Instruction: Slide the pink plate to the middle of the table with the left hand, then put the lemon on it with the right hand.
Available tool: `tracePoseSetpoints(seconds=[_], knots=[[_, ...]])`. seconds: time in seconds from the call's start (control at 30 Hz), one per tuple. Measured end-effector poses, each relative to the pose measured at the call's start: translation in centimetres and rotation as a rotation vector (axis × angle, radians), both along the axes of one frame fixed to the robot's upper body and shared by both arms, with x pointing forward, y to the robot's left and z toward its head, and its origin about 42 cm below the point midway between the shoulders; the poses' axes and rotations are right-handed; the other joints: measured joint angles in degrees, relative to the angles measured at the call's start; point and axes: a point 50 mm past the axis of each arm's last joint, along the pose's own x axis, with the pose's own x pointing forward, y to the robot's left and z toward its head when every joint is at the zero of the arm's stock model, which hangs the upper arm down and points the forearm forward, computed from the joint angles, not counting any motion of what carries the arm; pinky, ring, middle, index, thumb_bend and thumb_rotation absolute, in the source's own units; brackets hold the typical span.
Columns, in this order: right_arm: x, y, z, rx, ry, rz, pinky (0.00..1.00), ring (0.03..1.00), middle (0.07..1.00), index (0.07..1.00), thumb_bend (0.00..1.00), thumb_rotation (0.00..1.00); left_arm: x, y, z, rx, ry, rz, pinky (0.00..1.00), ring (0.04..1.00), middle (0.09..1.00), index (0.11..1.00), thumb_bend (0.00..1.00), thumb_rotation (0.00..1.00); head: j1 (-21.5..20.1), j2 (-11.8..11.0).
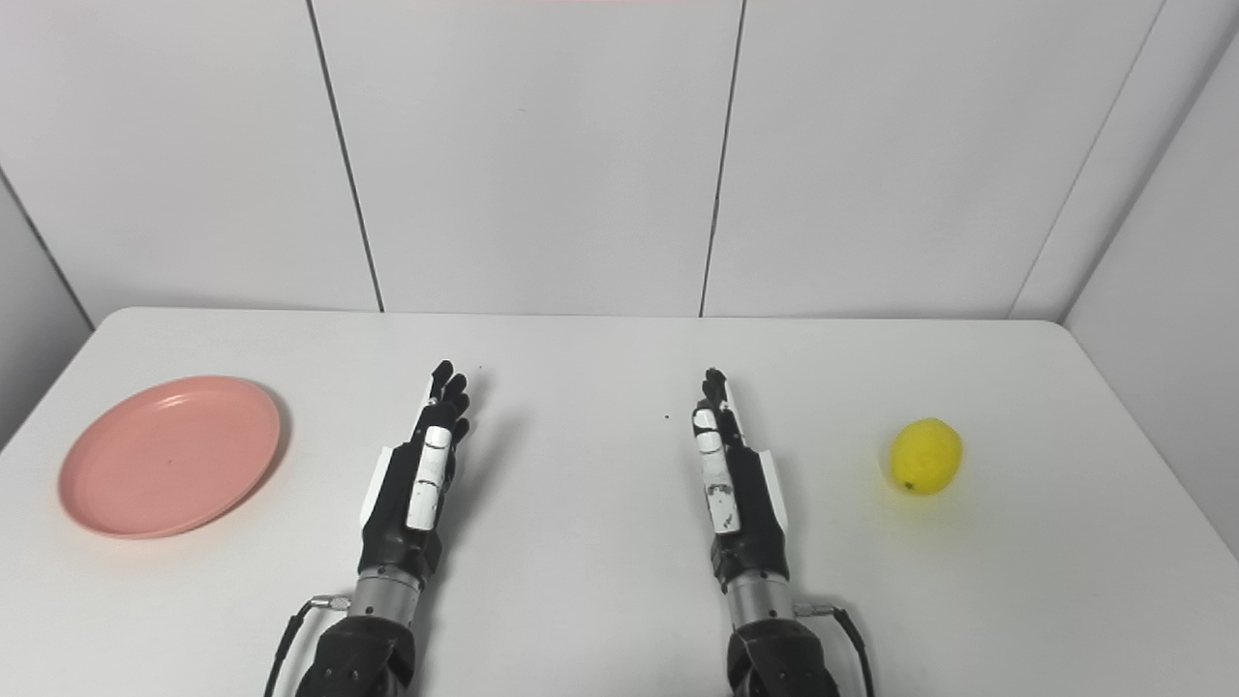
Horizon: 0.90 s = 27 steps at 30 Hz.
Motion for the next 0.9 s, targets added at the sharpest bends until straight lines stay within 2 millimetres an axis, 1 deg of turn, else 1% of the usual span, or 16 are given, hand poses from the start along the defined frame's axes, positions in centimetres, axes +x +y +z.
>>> tracePoseSetpoints(seconds=[0.27,0.3,0.77,0.83,0.9], knots=[[0.03,-0.08,-0.19,-0.001,0.006,0.0,1.0,1.0,1.0,0.99,0.74,1.0,0.16,0.38,-0.04,0.013,0.013,-0.01,1.0,1.0,1.0,1.0,0.74,1.0,0.09,0.09],[0.03,-0.07,-0.19,-0.001,0.006,0.0,1.0,1.0,1.0,0.992,0.74,1.0,0.18,0.45,-0.04,0.015,0.014,-0.015,1.0,1.0,1.0,1.0,0.74,1.0,0.18,0.78],[0.08,-0.04,-0.13,0.0,0.004,0.0,1.0,1.0,1.0,0.986,0.76,1.0,0.24,0.72,-0.02,0.015,0.017,-0.029,1.0,1.0,1.0,1.0,0.74,1.0,-0.09,0.53],[0.08,-0.05,-0.09,0.004,0.001,-0.002,1.0,1.0,0.989,0.968,0.76,1.0,0.25,0.73,-0.02,0.015,0.017,-0.028,1.0,1.0,1.0,1.0,0.74,1.0,-0.26,0.35],[0.09,-0.14,-0.06,0.019,-0.002,-0.014,1.0,0.99,0.964,0.939,0.77,0.97,0.26,0.74,-0.02,0.016,0.017,-0.026,1.0,1.0,1.0,1.0,0.74,1.0,-0.26,0.26]])
